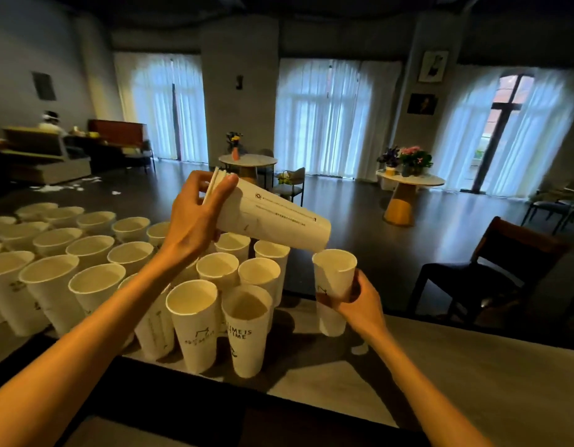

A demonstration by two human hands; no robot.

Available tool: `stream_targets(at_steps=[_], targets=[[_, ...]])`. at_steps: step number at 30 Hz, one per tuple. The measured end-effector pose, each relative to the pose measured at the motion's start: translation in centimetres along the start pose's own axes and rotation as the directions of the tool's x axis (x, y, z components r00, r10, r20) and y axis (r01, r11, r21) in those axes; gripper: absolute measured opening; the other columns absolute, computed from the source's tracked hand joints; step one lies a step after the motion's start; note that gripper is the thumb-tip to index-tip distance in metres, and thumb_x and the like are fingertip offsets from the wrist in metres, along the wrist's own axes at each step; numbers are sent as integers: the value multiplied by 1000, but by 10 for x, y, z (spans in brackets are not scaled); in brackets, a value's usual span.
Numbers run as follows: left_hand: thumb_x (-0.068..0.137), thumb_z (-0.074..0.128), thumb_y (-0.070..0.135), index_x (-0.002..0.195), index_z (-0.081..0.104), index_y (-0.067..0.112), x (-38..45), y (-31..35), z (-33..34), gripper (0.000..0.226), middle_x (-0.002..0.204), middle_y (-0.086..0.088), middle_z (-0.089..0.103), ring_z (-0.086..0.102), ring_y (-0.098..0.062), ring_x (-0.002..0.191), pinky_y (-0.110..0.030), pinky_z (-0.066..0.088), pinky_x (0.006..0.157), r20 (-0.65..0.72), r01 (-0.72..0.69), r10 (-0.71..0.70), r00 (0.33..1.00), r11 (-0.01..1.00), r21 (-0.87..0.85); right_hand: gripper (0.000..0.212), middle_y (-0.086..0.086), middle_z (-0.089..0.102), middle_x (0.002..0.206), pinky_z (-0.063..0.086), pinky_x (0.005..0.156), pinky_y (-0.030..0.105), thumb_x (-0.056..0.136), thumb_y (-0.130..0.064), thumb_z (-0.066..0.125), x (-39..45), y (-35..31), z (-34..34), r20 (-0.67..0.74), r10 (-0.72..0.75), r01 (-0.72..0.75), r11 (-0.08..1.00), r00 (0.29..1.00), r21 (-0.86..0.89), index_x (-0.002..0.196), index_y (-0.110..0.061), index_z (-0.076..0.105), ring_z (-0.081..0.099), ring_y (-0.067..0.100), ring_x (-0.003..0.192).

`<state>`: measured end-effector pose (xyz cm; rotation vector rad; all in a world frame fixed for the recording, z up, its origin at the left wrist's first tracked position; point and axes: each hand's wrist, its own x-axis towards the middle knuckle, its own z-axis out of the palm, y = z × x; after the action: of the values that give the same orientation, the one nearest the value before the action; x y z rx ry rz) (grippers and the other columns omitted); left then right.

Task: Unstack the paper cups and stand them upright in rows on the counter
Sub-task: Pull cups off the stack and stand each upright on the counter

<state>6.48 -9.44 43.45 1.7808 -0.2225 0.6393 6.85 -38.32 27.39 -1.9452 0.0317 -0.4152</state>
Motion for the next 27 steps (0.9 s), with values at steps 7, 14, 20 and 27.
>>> stream_targets(at_steps=[7, 14, 20, 27], targets=[[80, 51, 67, 125, 50, 23, 40, -20, -12, 62, 115, -3, 59, 64, -18, 92, -31, 59, 58, -31, 1, -2, 1000, 1000, -6, 93, 0, 55, 140, 48, 100, 44, 60, -37, 92, 54, 17, 57, 64, 89, -91, 996, 994, 17, 139, -27, 44, 52, 25, 129], [83, 50, 64, 119, 47, 31, 55, -32, -13, 49, 109, 9, 57, 63, -14, 95, -33, 62, 63, -41, -10, 10, 999, 1000, 14, 95, 4, 54, 140, 45, 104, 49, 59, -26, 93, 69, 28, 64, -2, 84, -84, 995, 996, 47, 140, -23, 44, 49, 26, 131], [81, 51, 66, 119, 49, 26, 56, -42, -8, 56, 112, 0, 59, 63, -17, 90, -22, 54, 50, -4, -23, 23, 1000, 1000, 2, 100, 3, 52, 143, 45, 105, 54, 58, -30, 93, 70, 29, 64, 18, 81, -81, 996, 997, 40, 143, -25, 40, 48, 27, 132], [81, 51, 65, 116, 50, 30, 52, -27, 11, 49, 103, 8, 60, 63, -17, 91, -22, 52, 55, 70, -38, 41, 997, 998, -48, 109, 4, 49, 141, 49, 98, 46, 60, -30, 91, 54, 31, 25, 163, 150, -141, 988, 975, -65, 149, -28, 28, 50, 26, 128]])
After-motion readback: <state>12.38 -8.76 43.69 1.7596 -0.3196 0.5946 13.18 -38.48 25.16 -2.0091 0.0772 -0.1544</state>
